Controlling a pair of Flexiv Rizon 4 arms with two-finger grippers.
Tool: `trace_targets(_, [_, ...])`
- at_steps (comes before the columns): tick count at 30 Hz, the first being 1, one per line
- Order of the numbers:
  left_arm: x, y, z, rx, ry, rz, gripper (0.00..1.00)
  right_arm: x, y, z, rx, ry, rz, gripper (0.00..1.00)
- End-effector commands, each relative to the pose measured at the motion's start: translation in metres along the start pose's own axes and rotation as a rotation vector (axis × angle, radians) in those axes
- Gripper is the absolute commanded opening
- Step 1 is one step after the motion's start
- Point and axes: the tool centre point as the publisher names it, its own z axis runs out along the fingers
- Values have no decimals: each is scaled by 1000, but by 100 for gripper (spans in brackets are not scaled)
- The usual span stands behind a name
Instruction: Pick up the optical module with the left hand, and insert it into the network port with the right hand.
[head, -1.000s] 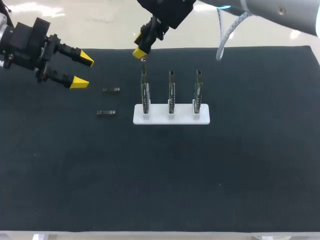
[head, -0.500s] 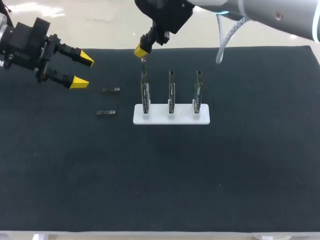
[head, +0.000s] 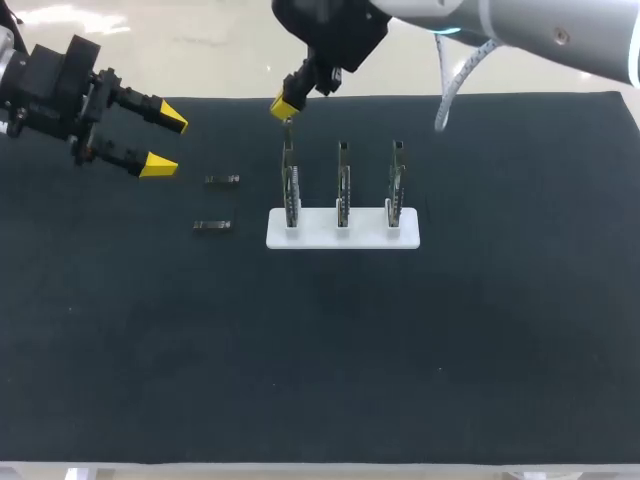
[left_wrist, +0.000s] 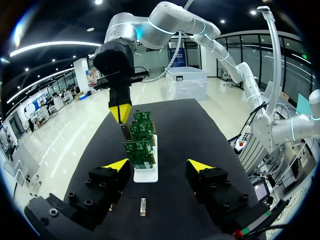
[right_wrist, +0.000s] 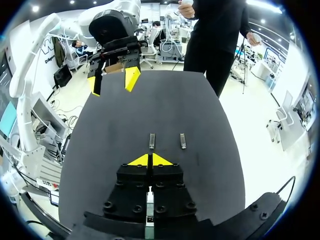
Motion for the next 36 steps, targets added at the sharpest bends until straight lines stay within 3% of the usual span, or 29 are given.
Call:
trace_targets(1, [0, -1, 1, -3, 3, 0, 100, 4, 1, 2, 5, -5, -3, 0])
trace_targets(36, [0, -1, 1, -3, 3, 0, 100, 25, -1, 27, 14, -28, -12, 0])
